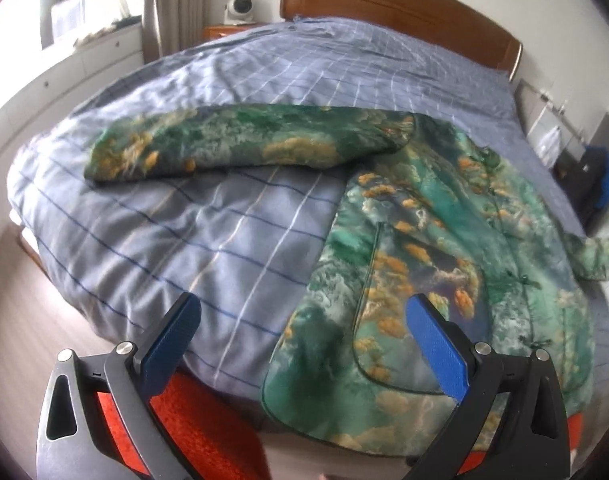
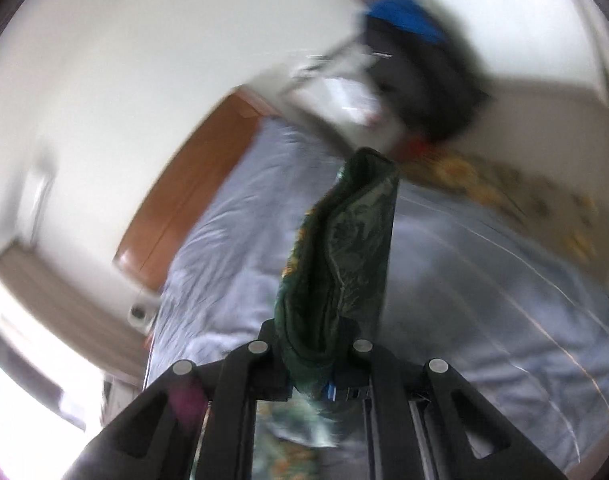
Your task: Fold large clothes
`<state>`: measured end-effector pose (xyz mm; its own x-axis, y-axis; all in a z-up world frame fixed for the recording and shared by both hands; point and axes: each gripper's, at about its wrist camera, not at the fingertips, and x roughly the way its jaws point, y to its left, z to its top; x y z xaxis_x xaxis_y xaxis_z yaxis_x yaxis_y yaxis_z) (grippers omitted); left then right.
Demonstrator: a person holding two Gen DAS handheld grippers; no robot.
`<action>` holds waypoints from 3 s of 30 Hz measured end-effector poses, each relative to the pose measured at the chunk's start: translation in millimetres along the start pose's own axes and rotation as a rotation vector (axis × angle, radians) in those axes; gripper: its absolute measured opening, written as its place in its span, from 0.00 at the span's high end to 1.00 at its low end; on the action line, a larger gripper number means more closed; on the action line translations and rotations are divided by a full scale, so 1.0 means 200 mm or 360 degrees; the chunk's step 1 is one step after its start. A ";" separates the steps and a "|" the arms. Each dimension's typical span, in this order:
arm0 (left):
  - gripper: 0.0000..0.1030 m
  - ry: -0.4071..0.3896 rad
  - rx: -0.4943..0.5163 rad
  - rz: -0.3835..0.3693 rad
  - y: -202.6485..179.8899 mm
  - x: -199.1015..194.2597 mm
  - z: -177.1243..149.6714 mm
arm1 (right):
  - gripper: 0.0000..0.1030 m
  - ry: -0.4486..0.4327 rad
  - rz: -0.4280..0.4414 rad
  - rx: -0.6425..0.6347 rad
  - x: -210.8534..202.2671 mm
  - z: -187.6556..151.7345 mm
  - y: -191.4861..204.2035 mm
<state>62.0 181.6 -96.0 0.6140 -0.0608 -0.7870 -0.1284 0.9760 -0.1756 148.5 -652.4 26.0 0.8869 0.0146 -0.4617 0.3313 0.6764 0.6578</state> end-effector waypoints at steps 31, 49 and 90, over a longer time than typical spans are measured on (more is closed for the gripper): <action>0.01 -0.0028 -0.0116 0.0142 0.45 -0.15 -0.11 | 0.59 0.1049 0.0117 -0.0840 1.53 -2.11 1.56; 0.04 0.0650 0.0354 -0.0935 -0.94 0.79 0.88 | 0.27 0.0790 0.0399 -0.0899 0.50 -1.48 0.90; 0.96 0.0596 0.0463 -0.0289 -1.21 1.30 0.86 | 0.20 0.0830 -0.0426 -0.1417 0.94 -1.25 0.29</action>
<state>387.0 -34.3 -155.7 0.2778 -0.2536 -0.9266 0.2096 0.9573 -0.1991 254.7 -426.0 -171.8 0.5026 -0.0438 -0.8634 -0.0468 0.9959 -0.0777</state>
